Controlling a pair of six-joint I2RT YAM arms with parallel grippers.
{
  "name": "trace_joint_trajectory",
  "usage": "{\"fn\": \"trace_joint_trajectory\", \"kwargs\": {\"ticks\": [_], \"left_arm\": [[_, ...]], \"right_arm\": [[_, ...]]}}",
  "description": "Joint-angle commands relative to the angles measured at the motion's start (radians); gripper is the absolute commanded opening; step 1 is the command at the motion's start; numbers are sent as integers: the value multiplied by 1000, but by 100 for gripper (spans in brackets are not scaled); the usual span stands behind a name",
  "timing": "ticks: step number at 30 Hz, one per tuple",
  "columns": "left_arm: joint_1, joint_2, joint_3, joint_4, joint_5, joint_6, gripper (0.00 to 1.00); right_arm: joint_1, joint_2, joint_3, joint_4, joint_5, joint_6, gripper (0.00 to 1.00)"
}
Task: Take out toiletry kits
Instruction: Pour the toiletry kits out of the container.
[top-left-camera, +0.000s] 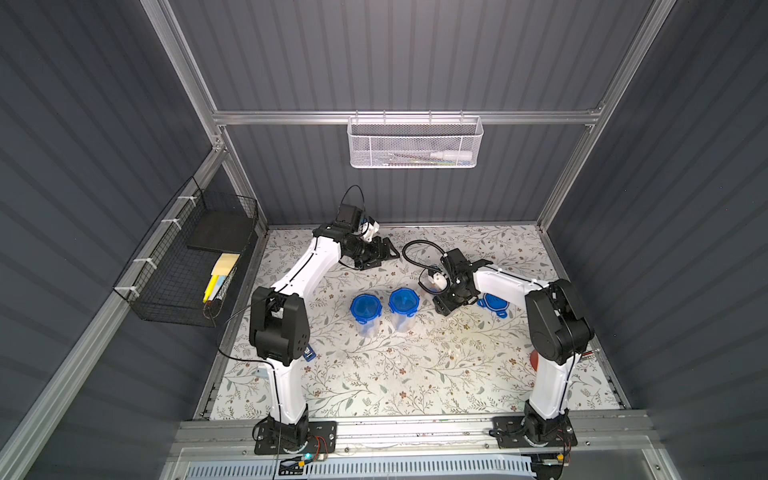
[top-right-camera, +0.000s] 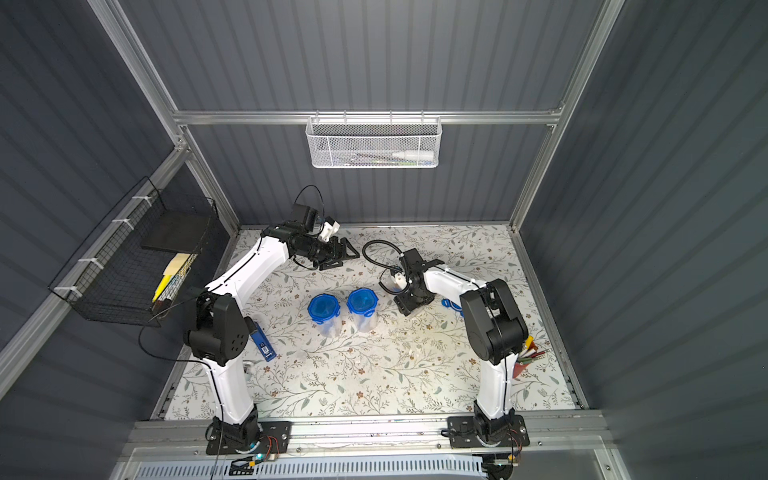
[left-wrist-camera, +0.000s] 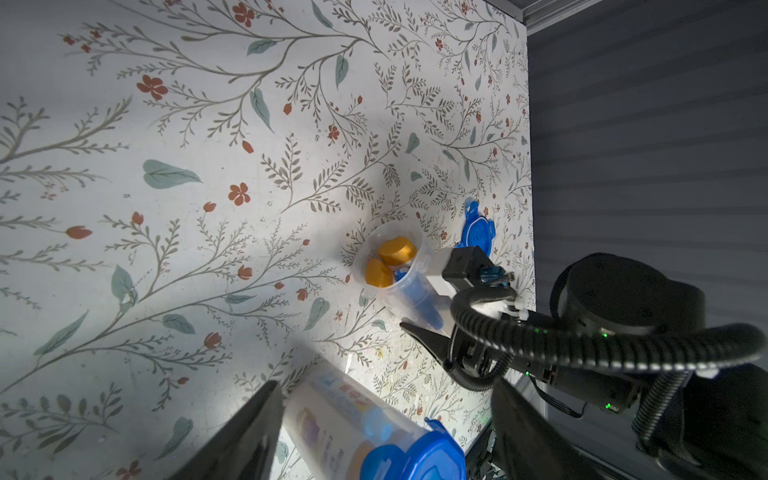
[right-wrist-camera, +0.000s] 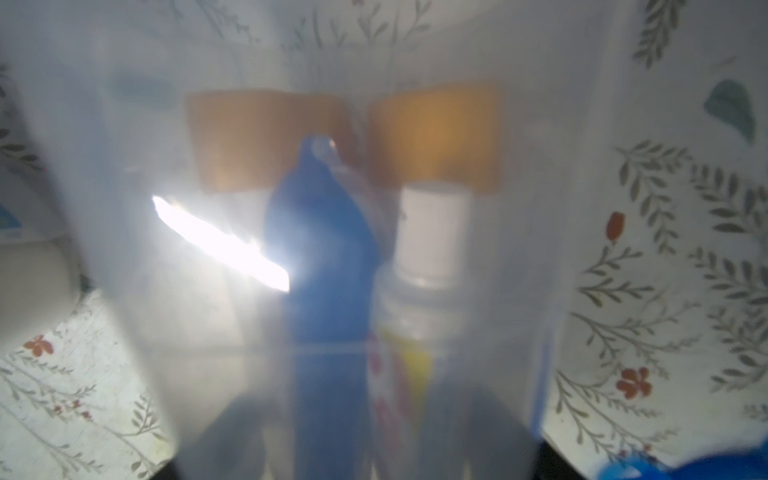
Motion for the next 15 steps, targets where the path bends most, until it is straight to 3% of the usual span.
{"fn": "trace_joint_trajectory", "kwargs": {"ticks": [1,4,8,15], "left_arm": [[-7,-78,-52,46,-65,-11,71],[-26,-112,-75,55,-162,-4,58],[-69,-144,-74,42,-326,25,58],[-127,-158,-80,54,-443,51,61]], "right_arm": [[6,-30,57,-145,-21,47,63],[9,-18,95,-231,-24,95,57],[11,-26,100,-304,-6,168,59],[11,-49,142,-437,-11,262,57]]}}
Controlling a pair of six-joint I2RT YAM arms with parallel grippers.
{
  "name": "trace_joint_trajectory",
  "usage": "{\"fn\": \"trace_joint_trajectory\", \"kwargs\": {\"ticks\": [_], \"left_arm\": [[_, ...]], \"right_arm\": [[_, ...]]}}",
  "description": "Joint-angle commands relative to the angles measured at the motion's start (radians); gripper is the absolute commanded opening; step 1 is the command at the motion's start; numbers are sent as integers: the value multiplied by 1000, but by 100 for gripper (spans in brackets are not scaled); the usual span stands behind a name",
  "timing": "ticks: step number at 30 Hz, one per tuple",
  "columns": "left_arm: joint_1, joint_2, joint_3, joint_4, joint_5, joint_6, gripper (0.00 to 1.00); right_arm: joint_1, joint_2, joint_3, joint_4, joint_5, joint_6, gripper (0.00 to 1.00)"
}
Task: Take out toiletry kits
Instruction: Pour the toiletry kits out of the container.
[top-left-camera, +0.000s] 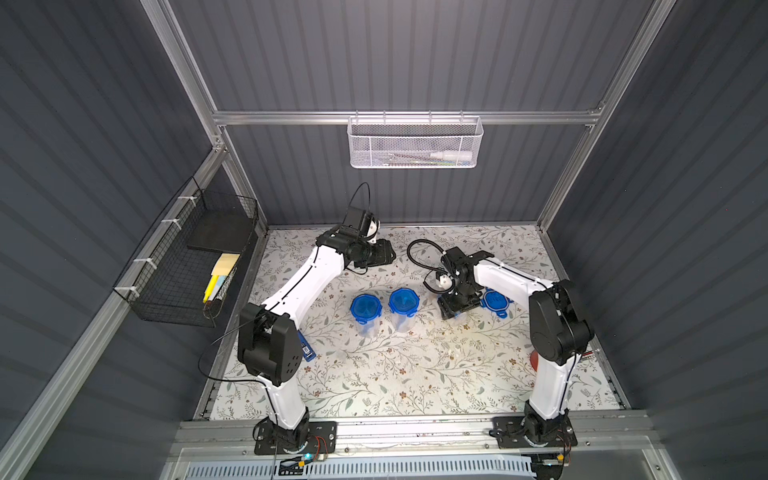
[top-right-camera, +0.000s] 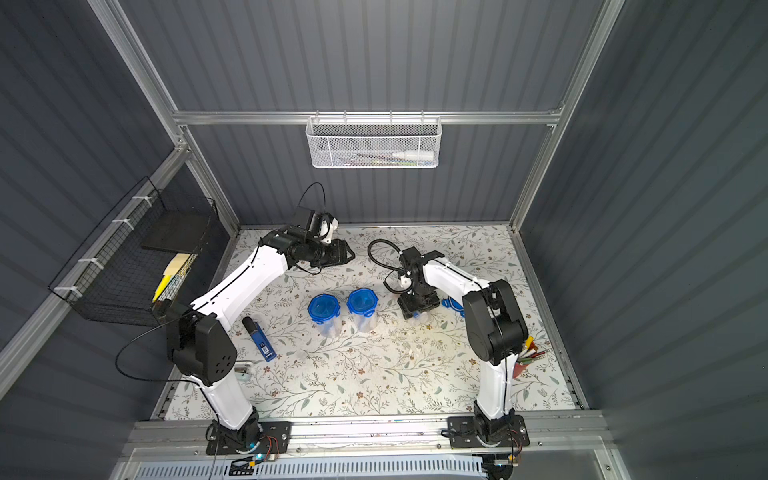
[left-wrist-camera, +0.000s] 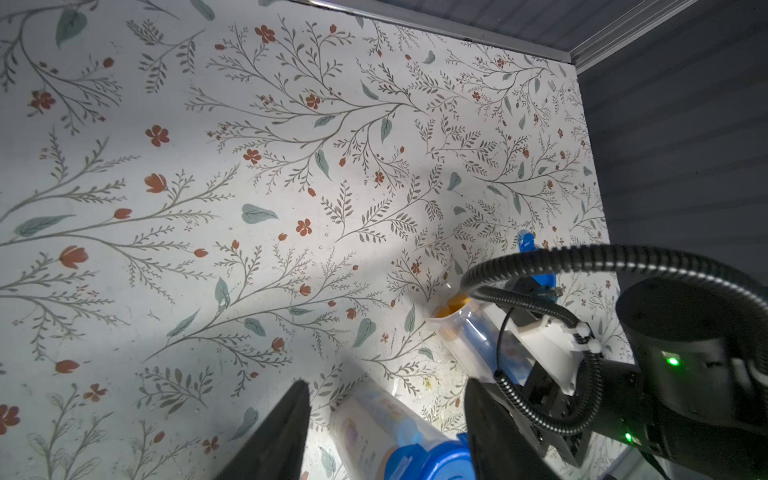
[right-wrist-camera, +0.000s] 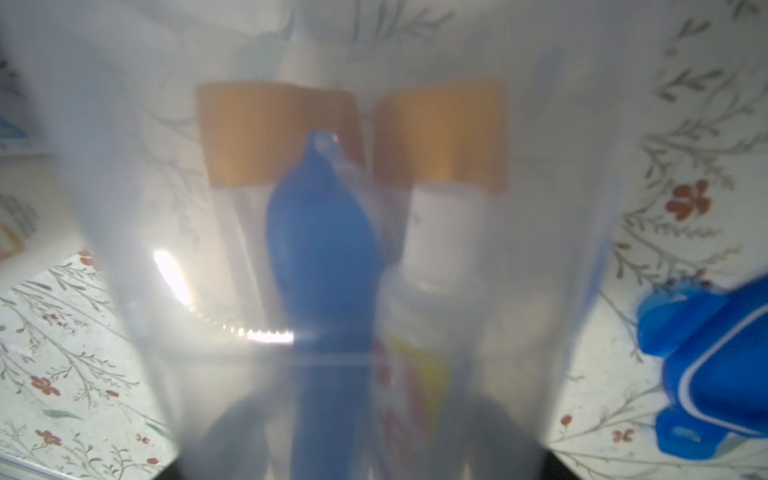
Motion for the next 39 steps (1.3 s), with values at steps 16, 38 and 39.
{"fn": "trace_joint_trajectory", "kwargs": {"ticks": [16,38,39], "left_arm": [[-27,-22,-43,46,-122,63,64],[-33,-36,-40,45,-128,51,65],[-35,-37,-37,42,-131,51,65]], "right_arm": [[16,2,157,-393,60,124,40],[30,-28,117,-403,47,112,39],[28,-47,93,-395,39,111,39]]}}
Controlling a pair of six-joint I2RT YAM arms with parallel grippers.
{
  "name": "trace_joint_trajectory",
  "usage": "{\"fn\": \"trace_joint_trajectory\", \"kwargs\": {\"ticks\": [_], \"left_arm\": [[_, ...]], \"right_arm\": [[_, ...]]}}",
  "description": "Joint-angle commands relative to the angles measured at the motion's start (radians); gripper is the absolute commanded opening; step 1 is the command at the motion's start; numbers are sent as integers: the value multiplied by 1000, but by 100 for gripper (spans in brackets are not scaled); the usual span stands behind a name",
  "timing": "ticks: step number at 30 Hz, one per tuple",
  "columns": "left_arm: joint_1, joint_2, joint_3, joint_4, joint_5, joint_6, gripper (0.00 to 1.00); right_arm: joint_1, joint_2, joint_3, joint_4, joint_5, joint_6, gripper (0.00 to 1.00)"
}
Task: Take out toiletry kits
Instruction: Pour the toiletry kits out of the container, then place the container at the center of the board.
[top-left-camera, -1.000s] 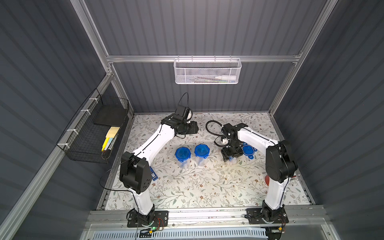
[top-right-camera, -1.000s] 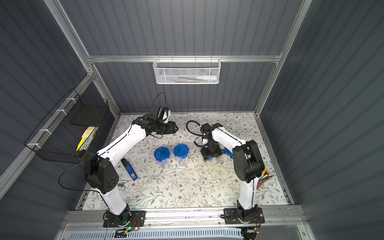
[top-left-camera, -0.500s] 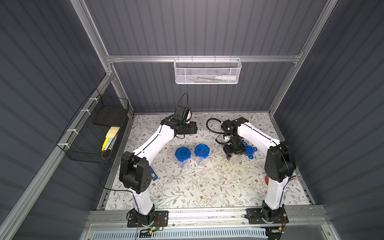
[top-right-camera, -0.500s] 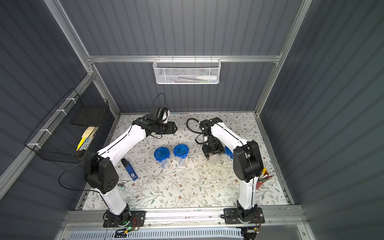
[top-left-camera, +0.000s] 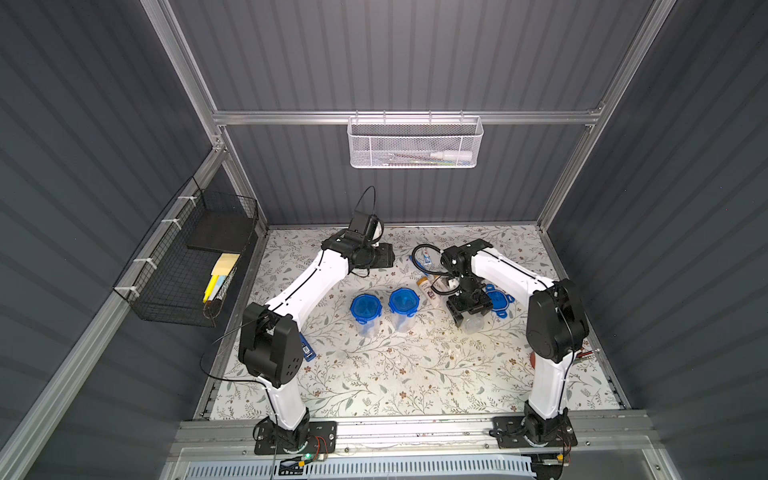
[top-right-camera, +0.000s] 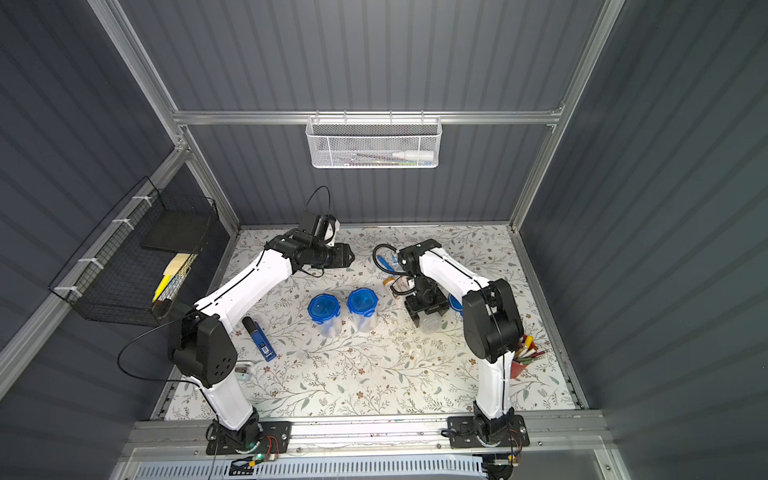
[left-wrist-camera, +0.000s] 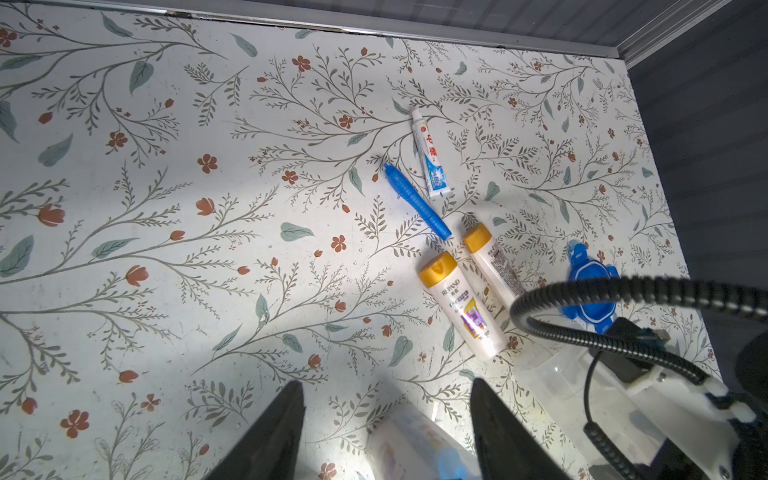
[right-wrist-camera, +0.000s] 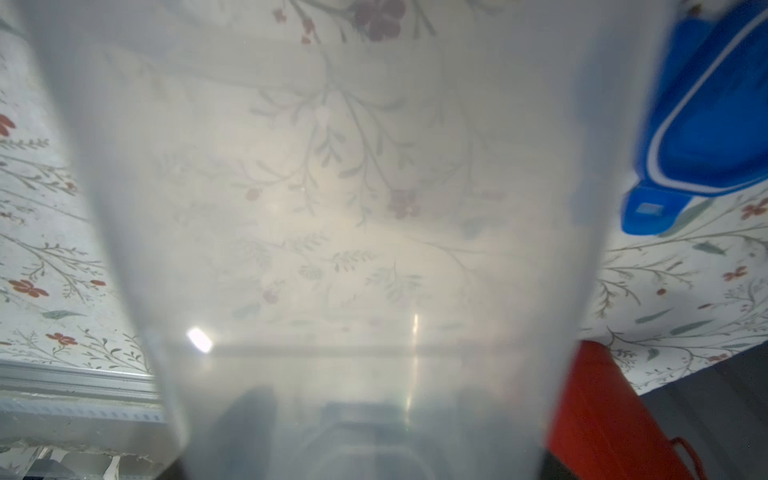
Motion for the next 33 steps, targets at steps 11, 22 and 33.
{"fn": "trace_joint_trajectory", "kwargs": {"ticks": [11,22,33], "left_arm": [[-11,-33,28,-18,-39,0,65],[-19,-71,-13,-34,-71,-7,76],[-19,-241,-158,-18,-142,-38,79]], "right_arm": [[-25,-245,-70,118,79,14,41],[-204,-142,-12,502,146,35,41],[-277,50,6,728,136,68,50]]}}
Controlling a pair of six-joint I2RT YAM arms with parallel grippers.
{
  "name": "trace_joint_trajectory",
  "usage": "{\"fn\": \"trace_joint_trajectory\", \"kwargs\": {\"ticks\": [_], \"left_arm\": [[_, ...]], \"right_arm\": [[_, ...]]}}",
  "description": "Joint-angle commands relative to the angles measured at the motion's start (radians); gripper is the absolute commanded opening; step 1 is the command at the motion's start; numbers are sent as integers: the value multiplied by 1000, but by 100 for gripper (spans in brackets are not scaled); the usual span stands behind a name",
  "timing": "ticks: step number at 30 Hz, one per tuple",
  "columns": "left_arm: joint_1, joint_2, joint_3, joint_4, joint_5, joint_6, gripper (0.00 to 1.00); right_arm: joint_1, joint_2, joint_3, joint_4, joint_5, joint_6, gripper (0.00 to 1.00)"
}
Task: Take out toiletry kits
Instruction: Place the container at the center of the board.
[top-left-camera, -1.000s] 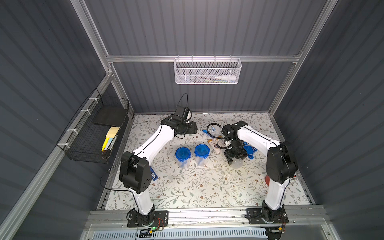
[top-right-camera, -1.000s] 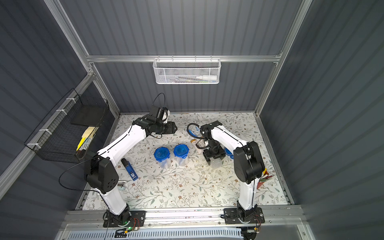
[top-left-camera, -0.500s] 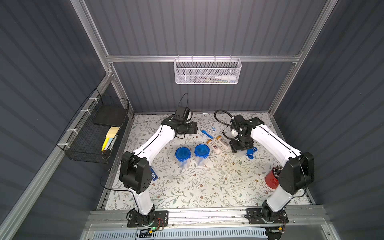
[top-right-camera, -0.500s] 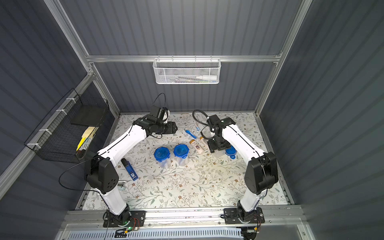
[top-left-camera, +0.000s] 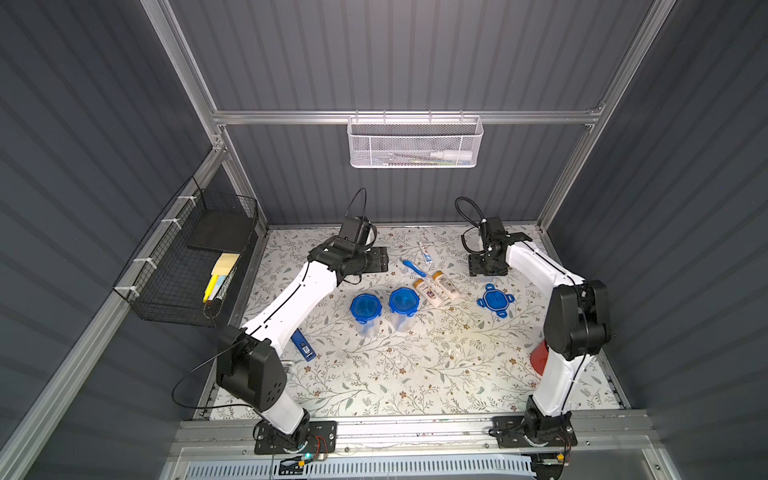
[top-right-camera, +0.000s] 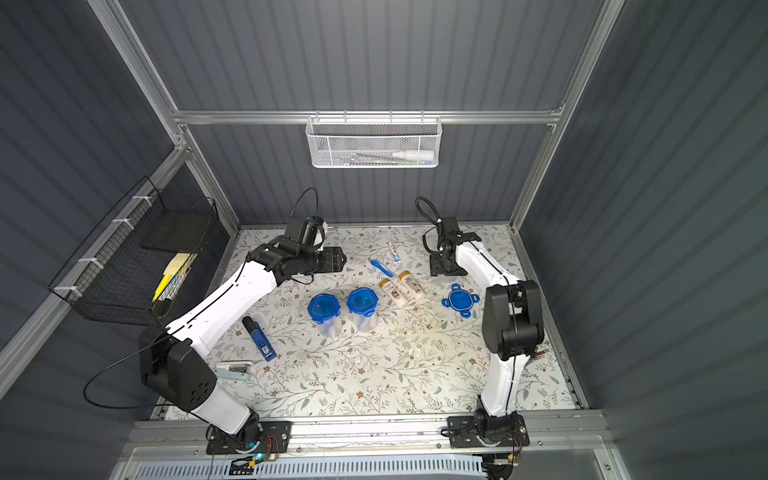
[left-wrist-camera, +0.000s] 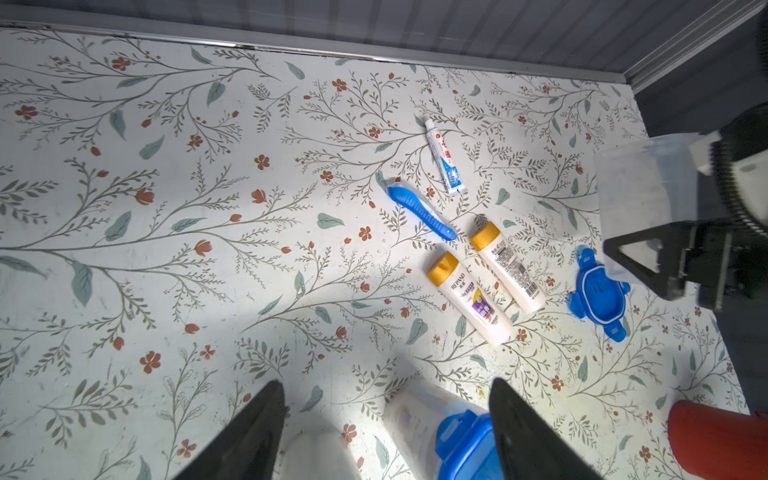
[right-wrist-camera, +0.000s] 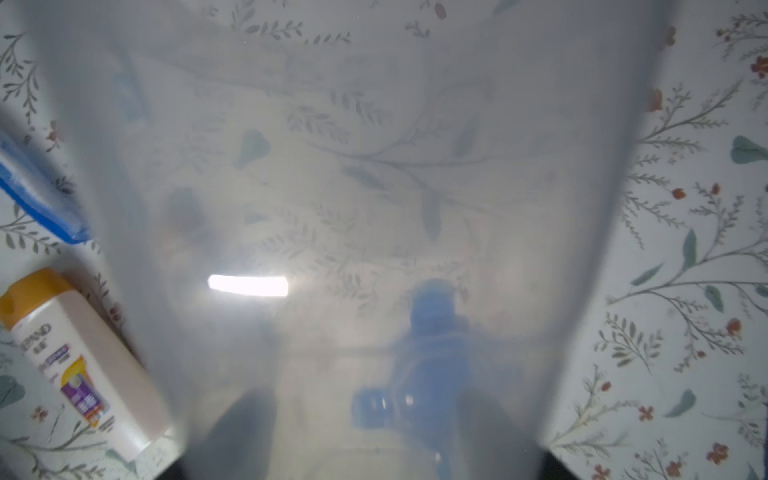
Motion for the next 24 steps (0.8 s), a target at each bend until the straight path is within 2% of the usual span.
{"fn": "trace_joint_trajectory", "kwargs": {"ticks": [1,5,7,8,10,13,17,20,24], "left_arm": [[-6,-55,-25,-20,-42,-16,79],[-6,-97,-43,-39,-74,-19,80],[-5,-109,-50,-47,-84,-24,80],[-6,-112,-51,-48,-84,-26,80],[-6,-113,-51,-54,-81,-33,80],[-5,-114,-50,-61,-86,-41,81],[-6,-108,-41,-74,-106,-45,83],[-6,-104,-31,-95,-122,-41,84],[-6,-119,-15,-114,-148,-35,84]], "right_arm": [[-6,61,26,71,-4,34,50],[-6,124,56,75,-26,43,52],[-6,149,69,64,-25,56,57],[-5,156,74,58,-25,62,61],[-6,156,79,46,-23,73,79],[-6,129,64,47,-16,81,88],[-6,57,27,50,2,86,95],[-6,-34,-18,46,4,105,96],[-3,-227,-113,68,-39,132,99]]}}
